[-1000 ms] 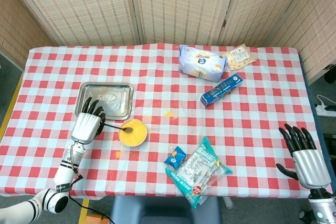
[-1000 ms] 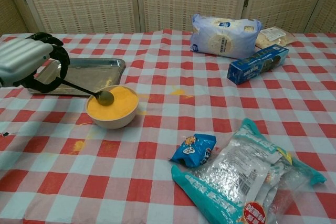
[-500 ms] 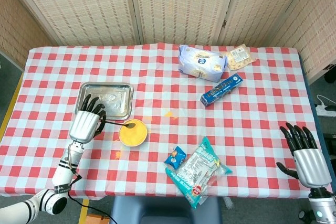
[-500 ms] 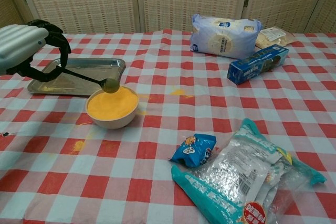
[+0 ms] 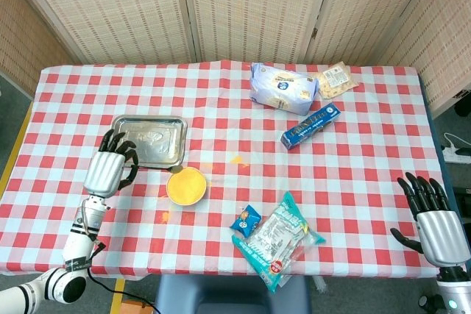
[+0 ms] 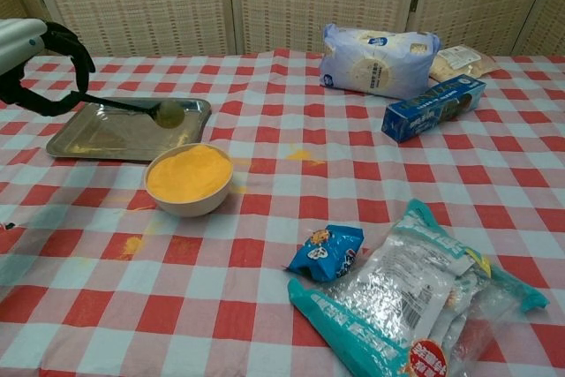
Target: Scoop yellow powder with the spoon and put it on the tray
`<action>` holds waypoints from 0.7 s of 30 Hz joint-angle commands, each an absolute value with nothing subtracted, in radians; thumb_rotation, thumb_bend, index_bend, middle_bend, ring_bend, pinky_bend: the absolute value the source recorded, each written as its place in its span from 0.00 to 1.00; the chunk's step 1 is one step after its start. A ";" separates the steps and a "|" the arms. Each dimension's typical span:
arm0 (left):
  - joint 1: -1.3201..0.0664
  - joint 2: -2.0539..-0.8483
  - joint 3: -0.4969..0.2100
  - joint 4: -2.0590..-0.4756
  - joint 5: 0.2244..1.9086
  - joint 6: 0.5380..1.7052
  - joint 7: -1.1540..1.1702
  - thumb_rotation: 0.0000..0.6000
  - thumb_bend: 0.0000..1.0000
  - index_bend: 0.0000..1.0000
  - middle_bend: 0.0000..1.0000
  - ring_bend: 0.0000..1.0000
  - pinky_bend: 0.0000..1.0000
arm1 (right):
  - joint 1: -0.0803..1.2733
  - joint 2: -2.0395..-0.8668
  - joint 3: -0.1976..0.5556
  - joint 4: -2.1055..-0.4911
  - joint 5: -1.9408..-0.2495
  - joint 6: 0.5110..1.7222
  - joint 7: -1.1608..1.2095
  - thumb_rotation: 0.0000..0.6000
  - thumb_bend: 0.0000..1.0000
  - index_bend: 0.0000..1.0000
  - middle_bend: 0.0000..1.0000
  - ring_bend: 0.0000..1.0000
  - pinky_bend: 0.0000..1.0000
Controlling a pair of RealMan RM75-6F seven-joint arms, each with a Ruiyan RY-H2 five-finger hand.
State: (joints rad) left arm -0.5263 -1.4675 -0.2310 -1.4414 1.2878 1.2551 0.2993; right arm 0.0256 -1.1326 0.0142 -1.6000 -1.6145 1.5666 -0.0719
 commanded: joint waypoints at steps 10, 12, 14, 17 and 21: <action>-0.654 -1.621 -0.319 -1.001 1.177 1.125 0.206 1.00 0.62 0.88 0.32 0.10 0.05 | 0.040 -1.156 0.028 -1.588 -1.591 1.539 -0.101 1.00 0.05 0.00 0.00 0.00 0.00; -0.688 -1.680 -0.323 -0.869 1.165 1.081 0.184 1.00 0.62 0.88 0.32 0.10 0.05 | 0.043 -1.158 0.034 -1.586 -1.578 1.532 -0.105 1.00 0.05 0.00 0.00 0.00 0.00; -0.717 -1.731 -0.323 -0.752 1.159 1.033 0.148 1.00 0.61 0.88 0.32 0.10 0.04 | 0.044 -1.160 0.042 -1.584 -1.562 1.527 -0.106 1.00 0.05 0.00 0.00 0.00 0.00; -0.746 -1.784 -0.318 -0.631 1.160 0.973 0.082 1.00 0.61 0.88 0.32 0.10 0.04 | 0.045 -1.161 0.052 -1.582 -1.540 1.522 -0.106 1.00 0.05 0.00 0.00 0.00 0.00; -0.766 -1.829 -0.307 -0.531 1.174 0.938 0.011 1.00 0.60 0.88 0.32 0.10 0.04 | 0.047 -1.161 0.057 -1.582 -1.528 1.517 -0.108 1.00 0.05 0.00 0.00 0.00 0.00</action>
